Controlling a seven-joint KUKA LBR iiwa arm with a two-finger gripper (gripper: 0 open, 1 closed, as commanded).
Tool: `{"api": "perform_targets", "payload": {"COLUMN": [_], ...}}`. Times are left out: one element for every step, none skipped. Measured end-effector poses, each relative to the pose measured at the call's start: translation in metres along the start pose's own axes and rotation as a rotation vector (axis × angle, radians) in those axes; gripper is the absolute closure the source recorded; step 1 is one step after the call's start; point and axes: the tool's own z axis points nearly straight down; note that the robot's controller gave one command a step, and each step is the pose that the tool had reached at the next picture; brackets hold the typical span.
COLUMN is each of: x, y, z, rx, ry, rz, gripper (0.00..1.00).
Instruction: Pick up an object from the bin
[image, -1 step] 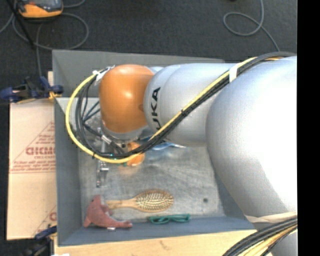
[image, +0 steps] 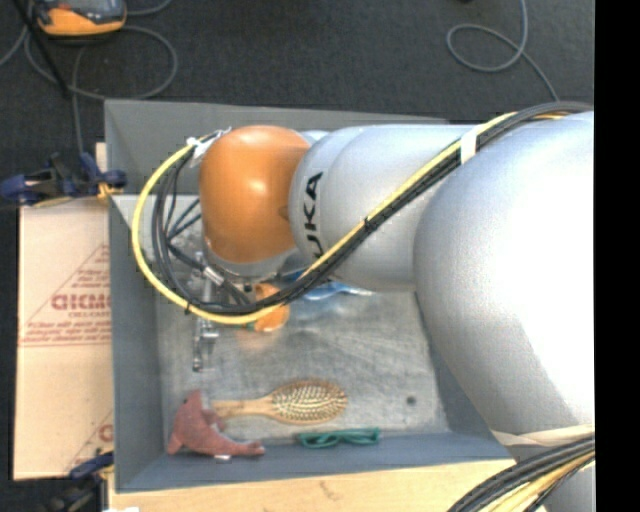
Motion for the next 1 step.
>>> {"api": "perform_targets", "payload": {"x": [0.0422], "y": [-0.0341], "z": [0.0298], "rx": [0.002], "ry": [-0.002], "rz": [-0.094], "gripper": [0.00]}}
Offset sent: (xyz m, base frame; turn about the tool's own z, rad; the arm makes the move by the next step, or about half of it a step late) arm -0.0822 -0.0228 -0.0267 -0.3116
